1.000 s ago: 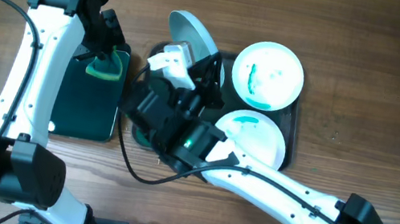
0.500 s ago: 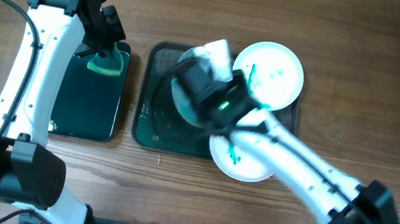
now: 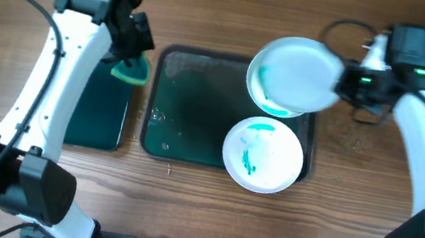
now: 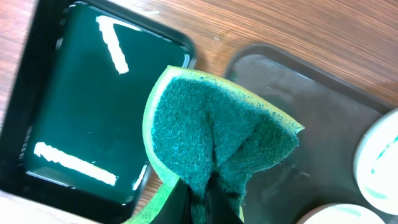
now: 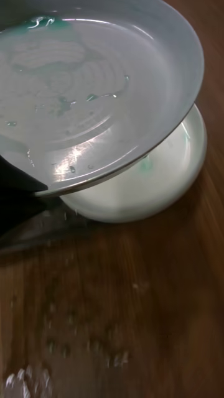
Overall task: Clean dirty plates on tray and stack at the side
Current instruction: 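Lift the scrubbed plate with the right gripper and place it right of the tray, then grasp the bottom plate's rim with the right gripper and drag it to tray center, then scrub the held plate with the sponge in the left gripper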
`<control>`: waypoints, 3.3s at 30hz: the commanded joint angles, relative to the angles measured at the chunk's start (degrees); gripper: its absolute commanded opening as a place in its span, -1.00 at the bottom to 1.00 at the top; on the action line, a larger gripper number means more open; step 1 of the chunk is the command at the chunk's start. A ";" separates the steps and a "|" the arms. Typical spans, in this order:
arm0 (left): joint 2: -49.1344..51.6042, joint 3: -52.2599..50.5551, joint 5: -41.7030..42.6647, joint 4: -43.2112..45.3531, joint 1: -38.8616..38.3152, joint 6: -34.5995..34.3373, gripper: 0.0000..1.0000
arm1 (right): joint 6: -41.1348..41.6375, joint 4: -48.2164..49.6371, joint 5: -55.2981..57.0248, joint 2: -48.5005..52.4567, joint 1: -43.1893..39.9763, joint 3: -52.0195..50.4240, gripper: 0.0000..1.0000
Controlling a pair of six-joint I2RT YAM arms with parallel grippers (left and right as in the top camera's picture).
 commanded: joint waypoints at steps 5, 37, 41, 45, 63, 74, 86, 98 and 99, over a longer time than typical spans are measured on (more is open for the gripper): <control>3.65 0.00 0.70 2.89 -6.29 -1.46 -0.92 | -2.08 5.88 8.90 -1.27 -16.17 -11.78 -0.91; 4.74 0.00 0.70 4.20 -7.74 -0.13 -0.92 | -14.29 3.15 -7.21 -1.86 5.57 -29.18 -0.52; 4.74 0.00 0.70 4.24 -7.74 -0.13 -0.92 | -14.49 5.99 -8.79 -1.86 5.57 -30.34 -0.56; 4.74 0.00 0.68 4.28 -7.74 -0.11 -0.92 | -14.27 7.98 -12.87 -1.86 7.48 -30.38 -0.91; 4.74 0.00 0.70 4.61 -7.74 -0.13 -0.92 | 27.98 32.09 12.28 3.34 38.29 -23.39 -0.92; 6.40 -0.02 4.22 4.39 -7.76 -3.23 -0.92 | 11.10 34.42 1.90 8.72 32.20 -20.79 -0.35; 13.31 -3.98 6.51 4.83 -13.62 -3.21 -0.92 | 14.23 39.78 -6.97 15.30 31.45 -20.33 -0.91; 13.31 -32.13 6.27 31.41 -12.15 -12.20 -0.92 | 14.12 39.82 -7.45 15.67 31.47 -20.31 -0.91; 13.31 -32.15 6.38 31.39 -12.17 -11.98 -0.92 | 14.12 39.80 -7.48 15.67 31.47 -20.31 -0.91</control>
